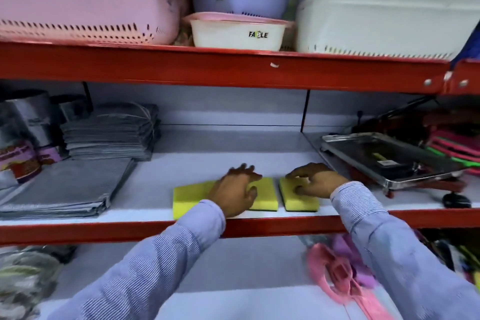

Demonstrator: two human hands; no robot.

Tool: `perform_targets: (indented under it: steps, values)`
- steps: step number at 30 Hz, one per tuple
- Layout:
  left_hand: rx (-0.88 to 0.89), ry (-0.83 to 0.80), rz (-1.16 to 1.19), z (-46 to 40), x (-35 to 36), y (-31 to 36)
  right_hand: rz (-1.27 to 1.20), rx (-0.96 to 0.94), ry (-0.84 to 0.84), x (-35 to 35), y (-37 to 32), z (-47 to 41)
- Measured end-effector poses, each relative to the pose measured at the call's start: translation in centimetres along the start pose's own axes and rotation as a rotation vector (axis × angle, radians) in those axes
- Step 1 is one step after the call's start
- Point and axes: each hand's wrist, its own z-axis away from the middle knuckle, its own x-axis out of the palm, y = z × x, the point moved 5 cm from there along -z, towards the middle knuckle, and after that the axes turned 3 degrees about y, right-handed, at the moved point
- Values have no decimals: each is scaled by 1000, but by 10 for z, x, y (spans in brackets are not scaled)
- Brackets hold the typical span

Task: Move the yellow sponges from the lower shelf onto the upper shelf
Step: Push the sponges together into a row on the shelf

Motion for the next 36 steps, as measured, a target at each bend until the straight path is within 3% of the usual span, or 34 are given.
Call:
perform_targets:
  steps: [4, 17, 24, 29, 32, 36]
  values:
    - [27, -222, -78, -27, 29, -1, -5, -10, 97, 8, -8, 9]
    - [99, -224, -50, -12, 12, -3, 44, -31, 108, 11, -19, 24]
    - [75, -156, -14, -3, 19, 13, 94, -30, 59, 10, -25, 20]
    - [1, -86, -92, -5, -17, -14, 70, -18, 32, 13, -31, 18]
    - [-128, -211, -255, -1, -31, -50, 82, -52, 27, 17, -38, 19]
    - [-157, -330, -229, 14, -28, -66, 170, -84, 36, 21, -50, 22]
